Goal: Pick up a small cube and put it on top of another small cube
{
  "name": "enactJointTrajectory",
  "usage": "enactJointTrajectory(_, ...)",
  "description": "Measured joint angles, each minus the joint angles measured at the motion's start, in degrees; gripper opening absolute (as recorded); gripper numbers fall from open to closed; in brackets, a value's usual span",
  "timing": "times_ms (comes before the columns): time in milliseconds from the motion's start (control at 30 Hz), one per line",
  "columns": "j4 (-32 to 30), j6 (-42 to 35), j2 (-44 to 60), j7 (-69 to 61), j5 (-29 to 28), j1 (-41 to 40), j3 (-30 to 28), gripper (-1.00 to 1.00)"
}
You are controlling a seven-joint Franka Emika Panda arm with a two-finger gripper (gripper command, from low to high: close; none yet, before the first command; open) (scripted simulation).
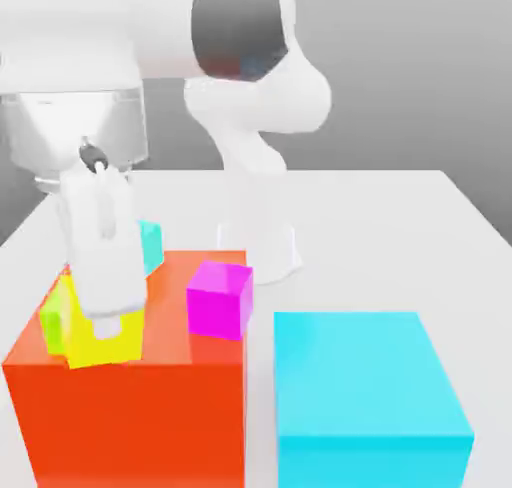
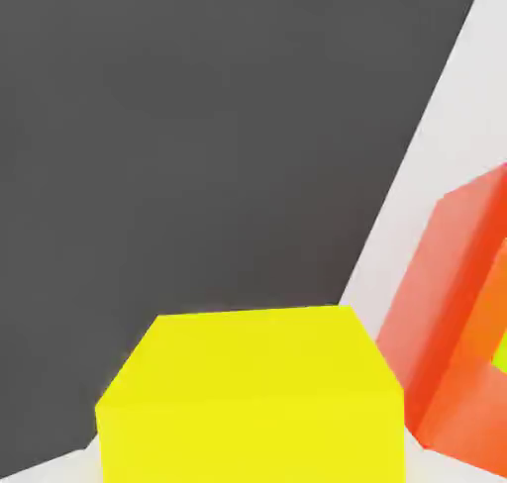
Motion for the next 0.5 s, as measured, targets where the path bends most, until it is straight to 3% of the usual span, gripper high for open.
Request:
enactJointTrajectory(400, -10.16, -11.93, -15.89, 12.27, -0.93, 1.61, 3.79, -1.0)
enactJointTrajectory(500, -13.88, -7.23, -14.38, 14.05, -1.33, 1.34, 4.47, -1.0)
